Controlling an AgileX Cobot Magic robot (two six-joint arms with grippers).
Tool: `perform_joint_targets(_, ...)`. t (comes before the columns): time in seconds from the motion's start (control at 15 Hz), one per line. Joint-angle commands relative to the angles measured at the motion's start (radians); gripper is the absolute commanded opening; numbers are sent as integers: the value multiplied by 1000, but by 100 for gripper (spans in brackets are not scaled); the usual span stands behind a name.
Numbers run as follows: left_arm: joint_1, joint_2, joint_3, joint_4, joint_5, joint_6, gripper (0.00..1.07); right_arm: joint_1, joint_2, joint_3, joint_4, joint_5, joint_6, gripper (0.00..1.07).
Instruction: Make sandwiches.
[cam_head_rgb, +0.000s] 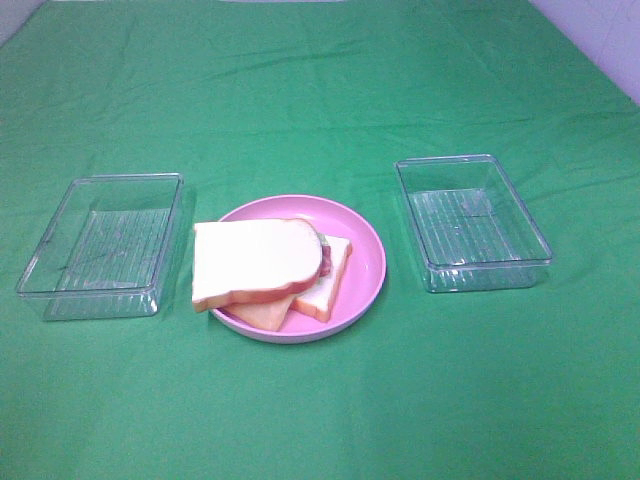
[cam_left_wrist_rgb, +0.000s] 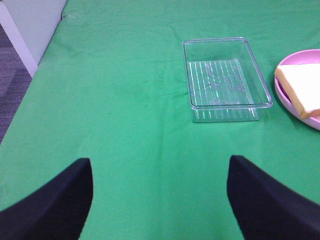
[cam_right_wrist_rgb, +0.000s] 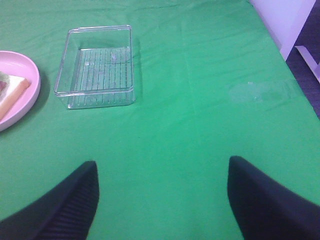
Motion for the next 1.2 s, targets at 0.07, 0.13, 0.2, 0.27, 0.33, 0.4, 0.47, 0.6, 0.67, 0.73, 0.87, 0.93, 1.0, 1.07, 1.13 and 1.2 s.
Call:
perform_joint_targets(0.07,2,-20,2,-10,-9,-2,72,-3,-16,1,-5,-14,1,69)
perform_joint_targets(0.13,2,-20,2,-10,-9,-2,72,-3,-16,1,-5,-14,1,69)
perform_joint_targets(0.2,2,-20,2,-10,-9,-2,72,-3,-16,1,-5,-14,1,69)
perform_joint_targets(0.27,0,-24,2,-10,-9,-2,72,-3,-16,1,-5,-14,1,69)
perform_joint_targets(0.33,0,-24,2,-10,-9,-2,72,-3,-16,1,-5,-14,1,69)
perform_joint_targets(0.4,0,-24,2,-10,-9,-2,72,-3,-16,1,-5,-14,1,69)
perform_joint_targets(0.47,0,-24,2,-10,-9,-2,72,-3,-16,1,-5,-14,1,69)
perform_joint_targets(0.6,0,-25,2,-10,-9,-2,72,-3,-16,1,-5,-14,1,69)
perform_joint_targets(0.67,0,-25,2,-10,-9,-2,72,-3,-16,1,-5,-14,1,69)
perform_joint_targets(0.73,0,-25,2,-10,-9,-2,72,-3,-16,1,-5,-14,1,69)
perform_joint_targets(0.87,-17,-26,2,-10,-9,-2,72,-3,-16,1,-3,-14,1,69)
perform_joint_targets(0.93,-17,-26,2,-10,-9,-2,72,-3,-16,1,-3,-14,1,69)
perform_joint_targets(1.0,-14,-26,2,-10,-9,-2,72,-3,-16,1,-2,-14,1,69)
perform_joint_targets(1.07,-11,-26,2,-10,-9,-2,72,-3,-16,1,-2,-14,1,69)
perform_joint_targets(1.13,-9,-26,2,-9,-9,-2,72,-3,-16,1,1,-14,1,69)
perform_joint_targets(1.2,-8,-26,2,-9,-9,-2,72,-3,-16,1,2,-14,1,69)
